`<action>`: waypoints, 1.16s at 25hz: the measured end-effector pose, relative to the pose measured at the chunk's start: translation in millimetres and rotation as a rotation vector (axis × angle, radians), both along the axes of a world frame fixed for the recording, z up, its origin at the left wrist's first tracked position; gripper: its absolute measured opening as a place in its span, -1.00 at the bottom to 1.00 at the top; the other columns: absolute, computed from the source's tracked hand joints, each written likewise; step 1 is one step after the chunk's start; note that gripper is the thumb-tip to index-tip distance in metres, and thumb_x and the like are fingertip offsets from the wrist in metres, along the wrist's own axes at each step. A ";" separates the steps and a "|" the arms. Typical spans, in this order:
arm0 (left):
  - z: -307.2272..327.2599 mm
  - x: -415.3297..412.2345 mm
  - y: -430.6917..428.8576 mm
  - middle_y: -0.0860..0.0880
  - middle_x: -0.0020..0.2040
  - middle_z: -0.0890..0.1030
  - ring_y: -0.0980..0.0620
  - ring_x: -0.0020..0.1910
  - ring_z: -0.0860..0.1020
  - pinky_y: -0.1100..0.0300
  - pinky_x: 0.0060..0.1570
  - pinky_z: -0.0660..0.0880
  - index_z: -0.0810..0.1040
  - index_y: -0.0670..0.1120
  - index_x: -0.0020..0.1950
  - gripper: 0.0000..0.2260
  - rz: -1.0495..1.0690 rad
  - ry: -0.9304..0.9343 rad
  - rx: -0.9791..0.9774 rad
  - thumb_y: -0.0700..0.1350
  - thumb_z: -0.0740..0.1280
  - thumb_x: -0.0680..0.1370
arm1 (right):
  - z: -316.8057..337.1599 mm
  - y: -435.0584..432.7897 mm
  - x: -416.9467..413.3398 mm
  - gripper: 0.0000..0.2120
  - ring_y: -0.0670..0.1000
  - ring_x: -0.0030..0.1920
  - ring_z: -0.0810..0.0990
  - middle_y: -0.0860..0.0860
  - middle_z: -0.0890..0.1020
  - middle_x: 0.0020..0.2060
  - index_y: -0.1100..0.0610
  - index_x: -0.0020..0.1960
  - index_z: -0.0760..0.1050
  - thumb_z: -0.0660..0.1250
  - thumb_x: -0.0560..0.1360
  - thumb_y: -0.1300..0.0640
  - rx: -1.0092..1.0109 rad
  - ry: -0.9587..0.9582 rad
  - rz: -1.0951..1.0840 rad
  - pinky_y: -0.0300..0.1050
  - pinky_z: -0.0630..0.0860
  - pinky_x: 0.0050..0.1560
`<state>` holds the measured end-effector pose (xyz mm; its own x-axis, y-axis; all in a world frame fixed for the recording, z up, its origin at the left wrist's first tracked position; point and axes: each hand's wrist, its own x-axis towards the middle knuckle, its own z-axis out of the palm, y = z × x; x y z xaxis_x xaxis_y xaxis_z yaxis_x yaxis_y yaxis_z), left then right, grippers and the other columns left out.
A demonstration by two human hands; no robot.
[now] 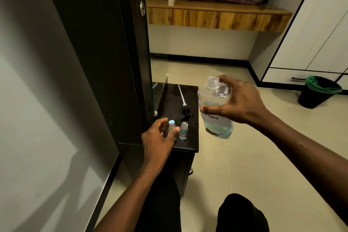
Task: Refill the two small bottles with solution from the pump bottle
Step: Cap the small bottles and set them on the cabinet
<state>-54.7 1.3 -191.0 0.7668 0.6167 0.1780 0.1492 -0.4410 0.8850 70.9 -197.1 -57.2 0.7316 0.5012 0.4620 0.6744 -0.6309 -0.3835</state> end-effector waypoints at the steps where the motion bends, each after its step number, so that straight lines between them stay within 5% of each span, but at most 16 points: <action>1: 10.9 -1.0 -0.7 -0.01 0.26 0.65 0.14 0.16 0.59 0.30 0.13 0.55 0.55 -0.01 0.39 -0.49 0.008 -0.034 0.035 0.07 0.54 0.48 | 3.2 -0.6 3.1 -0.04 0.10 0.03 0.70 0.03 0.73 0.13 -0.02 0.37 0.52 0.42 0.14 -0.56 -0.016 -0.011 0.000 0.11 0.66 0.02; 6: 86.3 20.5 6.3 0.01 0.26 0.64 0.09 0.24 0.59 0.01 0.27 0.57 0.51 0.06 0.43 -0.56 -0.085 -0.172 0.135 0.04 0.45 0.56 | 31.9 13.4 15.8 0.01 0.12 0.12 0.67 0.09 0.70 0.19 0.06 0.41 0.50 0.44 0.12 -0.50 -0.015 0.016 0.063 0.17 0.64 0.10; 10: 131.8 50.4 18.3 -0.01 0.29 0.65 0.11 0.22 0.61 0.01 0.28 0.57 0.52 0.01 0.43 -0.59 -0.154 -0.190 0.210 0.08 0.38 0.60 | 49.4 39.7 28.8 -0.26 0.07 0.07 0.68 0.06 0.72 0.12 0.11 0.28 0.61 0.63 0.20 -0.21 0.076 0.077 0.149 0.10 0.67 0.09; 14: 142.7 62.3 26.8 -0.06 0.29 0.64 0.08 0.18 0.62 0.15 0.14 0.62 0.50 0.01 0.45 -0.56 -0.126 -0.192 0.223 0.06 0.42 0.58 | 37.6 83.7 46.1 -0.39 0.02 0.00 0.69 0.04 0.72 0.02 0.17 0.16 0.64 0.70 0.17 0.02 0.095 0.173 0.197 -0.09 0.66 0.03; 17: 135.6 62.9 25.9 -0.06 0.26 0.63 0.27 -0.18 0.54 0.57 -0.21 0.50 0.44 0.00 0.48 -0.53 -0.132 -0.081 0.239 -0.08 0.43 0.59 | 18.4 109.8 59.2 -0.66 -0.11 -0.20 0.65 -0.06 0.68 -0.19 0.08 -0.07 0.63 0.65 0.21 0.13 0.056 0.206 0.237 -0.26 0.55 -0.18; 19: 129.9 61.7 24.6 -0.04 0.17 0.64 0.29 -0.26 0.48 0.60 -0.37 0.39 0.42 -0.01 0.50 -0.53 -0.145 0.003 0.279 -0.14 0.40 0.59 | 6.4 119.1 64.1 -0.76 -0.10 -0.28 0.60 -0.08 0.64 -0.28 0.02 -0.19 0.58 0.61 0.25 0.16 0.046 0.212 0.244 -0.32 0.47 -0.27; 25: 122.3 63.4 24.4 -0.12 0.07 0.66 -0.05 0.01 0.62 0.13 0.02 0.60 0.47 -0.12 0.44 -0.55 -0.133 0.109 0.341 -0.25 0.33 0.54 | -24.4 135.6 71.1 -0.72 -0.04 -0.22 0.65 0.00 0.70 -0.22 0.12 -0.08 0.65 0.51 0.22 0.08 0.047 0.285 0.278 -0.16 0.58 -0.18; 29: 112.9 66.1 25.2 -0.12 0.05 0.65 -0.08 0.21 0.55 0.17 0.15 0.50 0.52 -0.14 0.34 -0.62 -0.136 0.158 0.349 -0.28 0.31 0.52 | -32.3 140.0 72.7 -0.71 -0.03 -0.22 0.64 -0.04 0.68 -0.23 0.09 -0.08 0.65 0.55 0.22 0.05 0.001 0.284 0.276 -0.21 0.52 -0.19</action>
